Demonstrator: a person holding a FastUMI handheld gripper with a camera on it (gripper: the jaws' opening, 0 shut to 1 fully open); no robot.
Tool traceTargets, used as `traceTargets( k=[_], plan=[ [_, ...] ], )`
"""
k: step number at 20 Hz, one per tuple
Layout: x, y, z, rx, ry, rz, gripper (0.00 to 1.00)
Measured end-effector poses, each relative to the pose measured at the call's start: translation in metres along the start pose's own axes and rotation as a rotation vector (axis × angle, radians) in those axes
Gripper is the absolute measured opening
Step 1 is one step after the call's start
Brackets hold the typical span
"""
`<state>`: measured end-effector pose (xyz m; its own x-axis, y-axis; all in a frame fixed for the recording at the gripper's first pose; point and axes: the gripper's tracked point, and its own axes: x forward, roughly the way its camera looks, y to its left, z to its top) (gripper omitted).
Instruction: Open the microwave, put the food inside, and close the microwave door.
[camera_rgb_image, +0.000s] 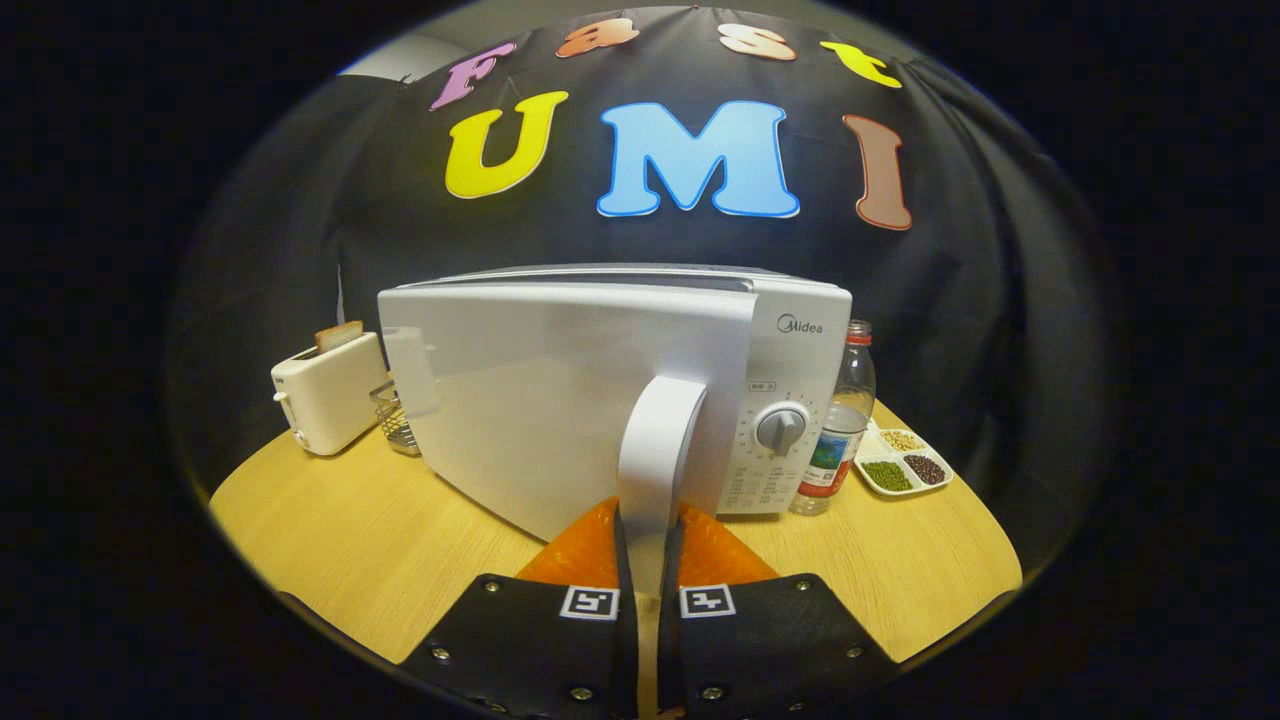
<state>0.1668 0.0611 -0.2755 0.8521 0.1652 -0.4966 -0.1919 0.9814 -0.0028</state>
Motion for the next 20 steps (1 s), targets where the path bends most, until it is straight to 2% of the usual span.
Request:
traceTargets(
  k=[10, 20],
  plan=[
    [-0.062, 0.063, -0.024, -0.016, 0.048, 0.037, 0.17],
    [-0.111, 0.139, -0.038, -0.069, 0.047, 0.105, 0.17]
  ],
)
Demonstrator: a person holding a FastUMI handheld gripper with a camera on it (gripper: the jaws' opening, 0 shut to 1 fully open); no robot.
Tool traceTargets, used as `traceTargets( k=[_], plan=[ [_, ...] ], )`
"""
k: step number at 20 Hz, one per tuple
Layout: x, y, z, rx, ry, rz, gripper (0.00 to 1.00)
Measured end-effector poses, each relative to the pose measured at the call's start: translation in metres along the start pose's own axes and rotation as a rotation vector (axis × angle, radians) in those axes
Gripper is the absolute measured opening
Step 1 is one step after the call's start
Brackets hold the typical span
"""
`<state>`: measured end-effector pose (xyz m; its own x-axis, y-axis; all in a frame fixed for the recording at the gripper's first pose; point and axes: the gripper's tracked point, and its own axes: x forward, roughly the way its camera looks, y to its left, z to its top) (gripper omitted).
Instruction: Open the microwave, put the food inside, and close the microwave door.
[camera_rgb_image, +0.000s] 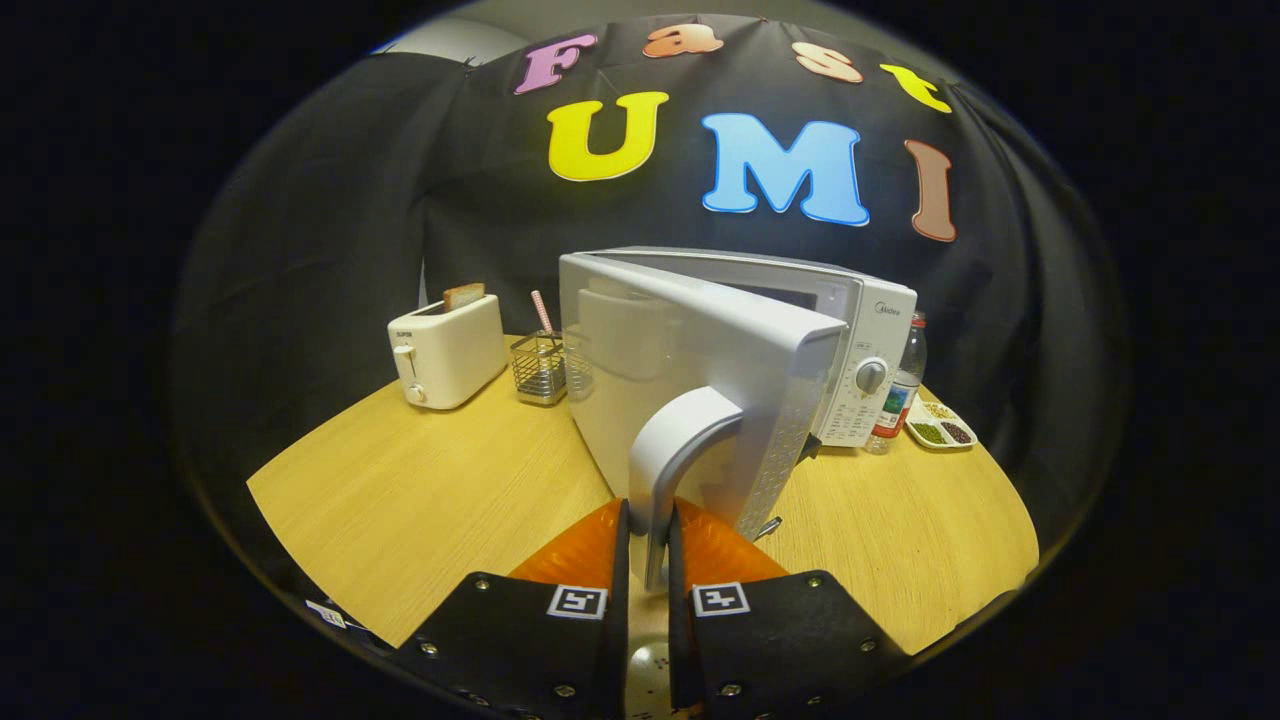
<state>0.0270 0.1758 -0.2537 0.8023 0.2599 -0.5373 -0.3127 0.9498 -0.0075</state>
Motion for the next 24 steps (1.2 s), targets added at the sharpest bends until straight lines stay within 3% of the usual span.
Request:
traceTargets(
  k=[8, 13, 18, 24],
  plan=[
    [-0.019, 0.053, -0.004, -0.010, -0.008, 0.013, 0.17],
    [-0.028, 0.106, -0.004, -0.022, -0.016, 0.065, 0.17],
    [-0.031, 0.162, 0.003, -0.058, -0.019, 0.159, 0.17],
    [-0.064, 0.220, 0.035, -0.076, -0.104, 0.352, 0.17]
  ],
)
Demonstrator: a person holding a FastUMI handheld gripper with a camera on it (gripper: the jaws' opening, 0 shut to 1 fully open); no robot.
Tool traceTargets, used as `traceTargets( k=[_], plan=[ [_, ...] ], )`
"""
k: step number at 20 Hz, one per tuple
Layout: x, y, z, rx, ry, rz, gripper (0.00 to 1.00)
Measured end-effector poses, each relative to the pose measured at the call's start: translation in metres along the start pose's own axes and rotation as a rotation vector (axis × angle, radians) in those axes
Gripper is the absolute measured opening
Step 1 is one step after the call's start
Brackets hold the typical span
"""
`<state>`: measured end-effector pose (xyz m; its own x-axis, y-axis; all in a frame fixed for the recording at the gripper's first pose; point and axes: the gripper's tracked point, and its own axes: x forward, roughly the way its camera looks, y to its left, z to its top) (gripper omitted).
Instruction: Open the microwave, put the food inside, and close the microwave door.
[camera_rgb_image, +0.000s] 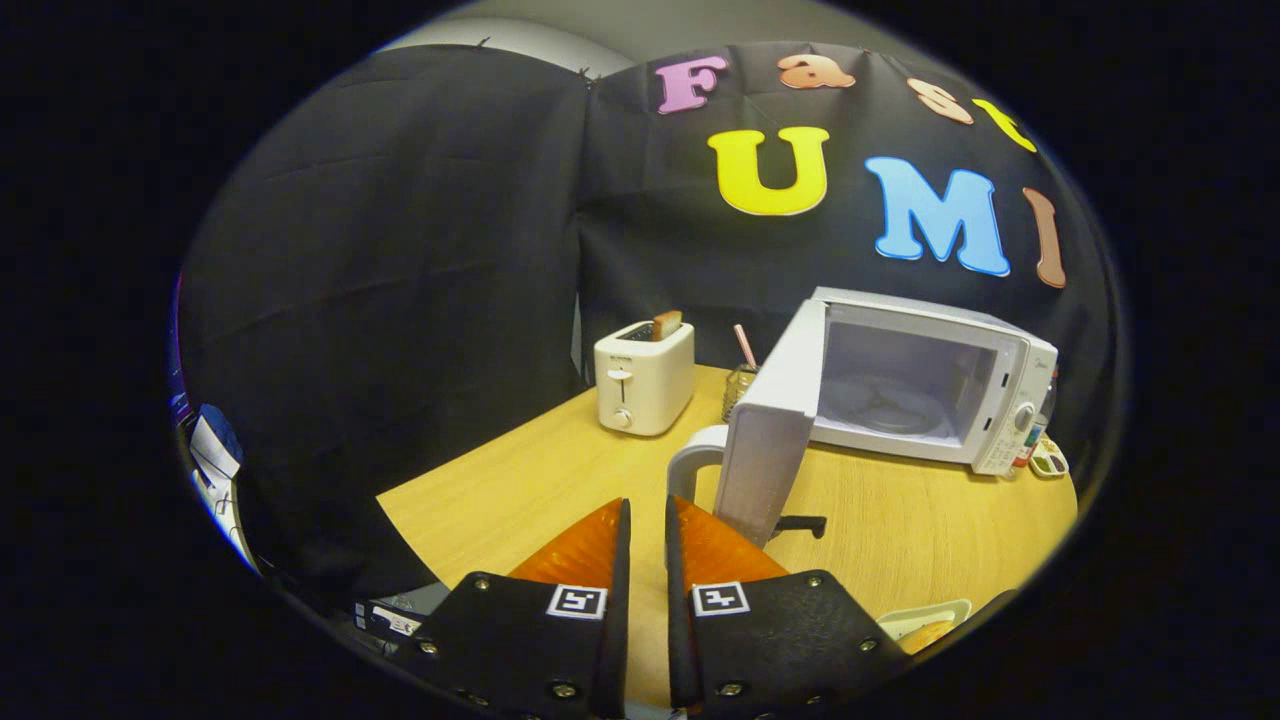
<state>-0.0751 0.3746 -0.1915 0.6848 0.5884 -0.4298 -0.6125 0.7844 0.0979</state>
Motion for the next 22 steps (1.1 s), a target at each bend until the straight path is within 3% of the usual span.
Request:
traceTargets(
  k=[1, 4, 6, 12, 22],
  plan=[
    [-0.006, 0.007, 0.010, 0.001, -0.027, 0.024, 0.21],
    [-0.033, 0.007, 0.046, 0.003, -0.122, 0.047, 0.73],
    [-0.050, -0.005, 0.066, 0.001, -0.181, 0.022, 0.92],
    [-0.083, -0.083, 0.079, 0.002, -0.240, -0.132, 0.93],
    [-0.103, -0.202, -0.012, 0.074, -0.072, -0.327, 0.93]
  ],
)
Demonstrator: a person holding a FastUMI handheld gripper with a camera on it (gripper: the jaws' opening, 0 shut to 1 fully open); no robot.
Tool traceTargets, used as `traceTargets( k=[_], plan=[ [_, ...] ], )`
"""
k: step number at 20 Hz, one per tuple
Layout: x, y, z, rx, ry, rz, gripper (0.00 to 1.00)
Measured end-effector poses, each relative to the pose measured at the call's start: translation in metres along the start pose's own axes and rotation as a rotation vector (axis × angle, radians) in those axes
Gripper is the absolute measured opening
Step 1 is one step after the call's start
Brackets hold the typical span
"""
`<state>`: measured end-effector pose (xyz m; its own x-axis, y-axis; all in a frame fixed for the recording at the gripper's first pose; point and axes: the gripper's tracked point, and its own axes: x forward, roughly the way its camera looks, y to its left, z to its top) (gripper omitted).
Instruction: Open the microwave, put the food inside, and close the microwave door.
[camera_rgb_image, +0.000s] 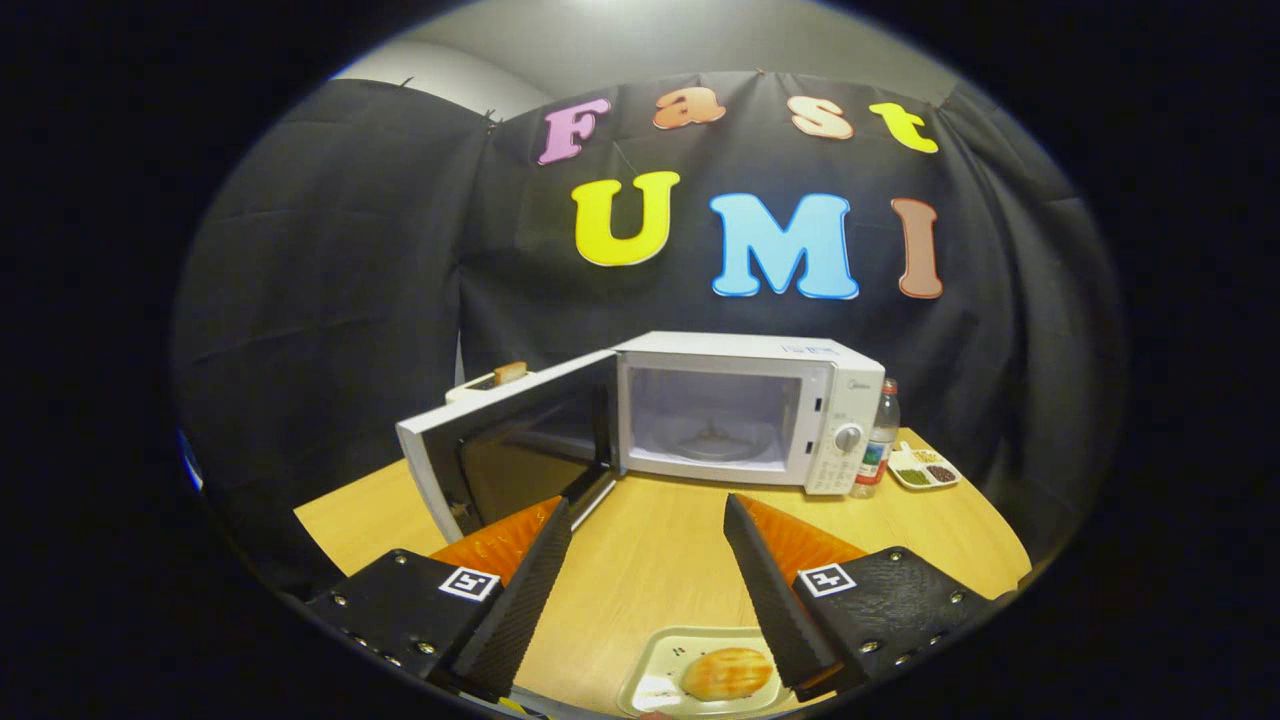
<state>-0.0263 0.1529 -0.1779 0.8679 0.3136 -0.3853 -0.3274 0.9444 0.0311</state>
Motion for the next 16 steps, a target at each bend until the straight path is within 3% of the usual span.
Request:
traceTargets(
  k=[7, 16],
  plan=[
    [0.004, -0.046, -0.084, 0.018, 0.185, -0.050, 0.93],
    [-0.004, -0.057, -0.168, 0.043, 0.411, -0.019, 0.94]
  ],
)
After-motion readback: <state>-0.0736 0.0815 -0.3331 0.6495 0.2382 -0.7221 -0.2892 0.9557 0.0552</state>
